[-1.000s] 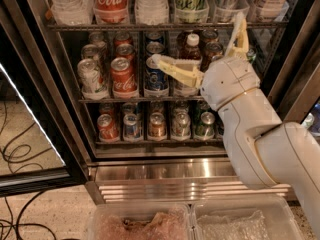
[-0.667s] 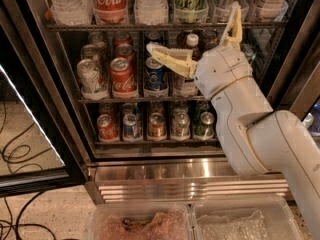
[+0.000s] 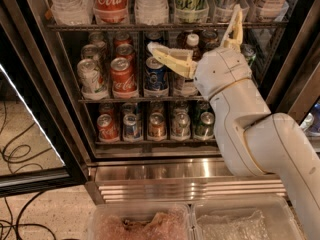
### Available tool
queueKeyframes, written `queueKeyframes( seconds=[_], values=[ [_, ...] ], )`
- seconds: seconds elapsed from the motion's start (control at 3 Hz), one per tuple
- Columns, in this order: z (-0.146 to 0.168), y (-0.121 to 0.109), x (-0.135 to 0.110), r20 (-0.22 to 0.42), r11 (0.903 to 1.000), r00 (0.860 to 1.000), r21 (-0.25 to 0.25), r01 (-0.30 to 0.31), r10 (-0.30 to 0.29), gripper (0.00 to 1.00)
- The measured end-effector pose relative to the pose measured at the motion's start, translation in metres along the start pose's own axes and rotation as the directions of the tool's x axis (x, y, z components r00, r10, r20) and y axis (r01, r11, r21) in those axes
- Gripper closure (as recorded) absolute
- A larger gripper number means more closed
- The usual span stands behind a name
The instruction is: Pick green can from top shelf of fridge
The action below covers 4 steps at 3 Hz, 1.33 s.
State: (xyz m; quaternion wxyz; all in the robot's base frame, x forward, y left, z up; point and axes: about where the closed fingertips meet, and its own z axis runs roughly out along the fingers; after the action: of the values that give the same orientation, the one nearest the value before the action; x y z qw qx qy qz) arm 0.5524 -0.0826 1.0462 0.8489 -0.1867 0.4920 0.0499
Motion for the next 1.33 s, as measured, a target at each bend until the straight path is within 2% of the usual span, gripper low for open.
queueKeyframes(
  seconds=[0.33,0.67,1.0,1.33],
  values=[
    [0.02,-0.011,0.0,0.026,0.9994,0.999,0.024,0.026,-0.026,0.0],
    [0.02,-0.011,0.0,0.026,0.9994,0.999,0.024,0.026,-0.026,0.0],
    [0.022,-0.015,0.003,0.012,0.9984,1.0,0.053,0.021,-0.022,0.0],
    [0.023,-0.027,0.008,-0.002,0.9938,1.0,0.108,0.026,-0.026,0.0]
  ],
)
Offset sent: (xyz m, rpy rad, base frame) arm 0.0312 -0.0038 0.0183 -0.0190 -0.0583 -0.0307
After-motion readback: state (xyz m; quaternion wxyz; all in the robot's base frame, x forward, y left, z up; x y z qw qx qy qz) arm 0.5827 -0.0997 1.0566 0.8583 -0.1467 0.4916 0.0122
